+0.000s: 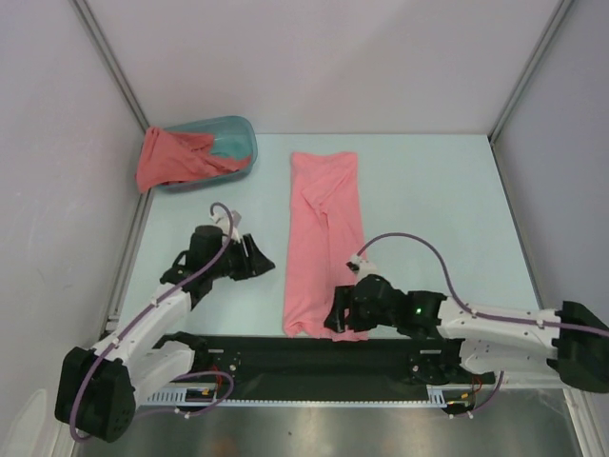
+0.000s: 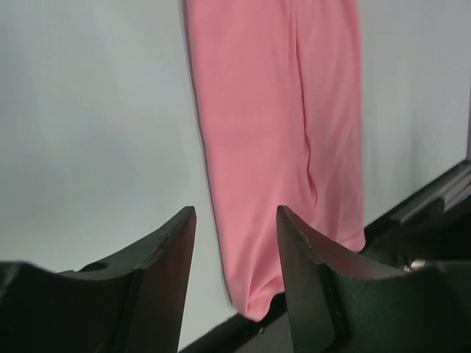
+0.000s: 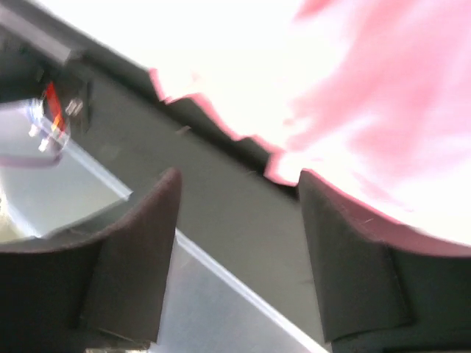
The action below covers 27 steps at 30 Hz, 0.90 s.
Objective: Fold and stack the t-shirts
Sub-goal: Fold the tshirt
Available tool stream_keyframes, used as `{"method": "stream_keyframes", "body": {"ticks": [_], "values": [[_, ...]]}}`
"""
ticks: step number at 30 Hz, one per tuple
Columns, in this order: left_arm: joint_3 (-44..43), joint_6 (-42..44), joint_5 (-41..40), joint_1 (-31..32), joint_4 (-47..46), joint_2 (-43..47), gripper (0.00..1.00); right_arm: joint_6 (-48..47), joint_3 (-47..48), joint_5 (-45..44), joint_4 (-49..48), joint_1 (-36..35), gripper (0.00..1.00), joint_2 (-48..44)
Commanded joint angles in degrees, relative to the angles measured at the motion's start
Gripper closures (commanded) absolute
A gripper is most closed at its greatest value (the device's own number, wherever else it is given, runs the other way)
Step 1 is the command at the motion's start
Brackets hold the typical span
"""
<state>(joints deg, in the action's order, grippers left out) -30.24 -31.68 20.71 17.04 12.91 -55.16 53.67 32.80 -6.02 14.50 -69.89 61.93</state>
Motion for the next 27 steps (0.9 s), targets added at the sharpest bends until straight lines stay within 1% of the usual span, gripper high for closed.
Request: {"method": "stream_keyframes", "body": {"ticks": [1,2,3,5,6,7,9,10,12,15,18,20,23,25,27], "values": [[6.23,-5.65,-0.75,6.06,-4.64,3.47,0.47,-4.44,-5.71,5.04,6.67,6.33,0.37,-7.86],[7.55,-6.80,-3.63,7.82,-5.60,4.26,0.48,-5.15,-6.77,4.88,7.90,9.65,0.39,-11.79],[10.26,-8.12,-4.96,11.32,-6.39,4.88,0.48,-5.24,-7.74,4.88,10.00,11.34,0.40,-14.18],[12.74,-11.29,-6.47,13.97,-10.42,5.15,0.48,-6.47,-10.54,8.73,10.28,15.63,0.43,-17.44],[14.14,-12.08,-6.30,14.25,-11.49,4.62,0.48,-7.69,-11.26,10.49,9.85,19.84,0.43,-19.90],[14.42,-12.87,-6.03,14.43,-12.63,3.23,0.49,-8.40,-11.70,14.33,9.32,22.23,0.44,-20.53],[13.90,-12.97,-5.86,15.30,-12.73,2.08,0.49,-10.76,-11.97,16.91,9.31,27.40,0.47,-20.71],[13.63,-12.88,-6.03,15.92,-12.73,1.81,0.50,-11.48,-11.97,18.66,9.49,28.48,0.48,-20.54],[12.75,-12.44,-7.17,18.02,-12.73,1.19,0.50,-12.97,-12.49,19.47,9.58,30.15,0.47,-19.23],[12.49,-13.22,-7.09,19.96,-12.38,-0.65,0.47,-13.85,-13.89,20.43,9.76,31.21,0.45,-16.16],[13.36,-14.54,-7.61,22.77,-12.03,-2.67,0.46,-12.11,-16.52,23.86,6.07,30.95,0.44,-15.70],[14.15,-15.51,-9.10,24.44,-11.59,-3.11,0.46,-10.96,-17.41,23.69,5.01,30.86,0.45,-16.49],[16.00,-16.83,-12.70,25.32,-11.59,-1.54,0.46,-10.95,-17.33,21.24,4.92,31.30,0.44,-17.81],[15.30,-16.31,-14.72,25.24,-10.72,0.74,0.46,-11.22,-16.11,17.47,4.22,32.18,0.41,-17.99],[12.42,-15.00,-19.28,25.32,-8.18,1.98,0.43,-12.27,-14.61,14.39,2.38,34.90,0.35,-15.62]]}}
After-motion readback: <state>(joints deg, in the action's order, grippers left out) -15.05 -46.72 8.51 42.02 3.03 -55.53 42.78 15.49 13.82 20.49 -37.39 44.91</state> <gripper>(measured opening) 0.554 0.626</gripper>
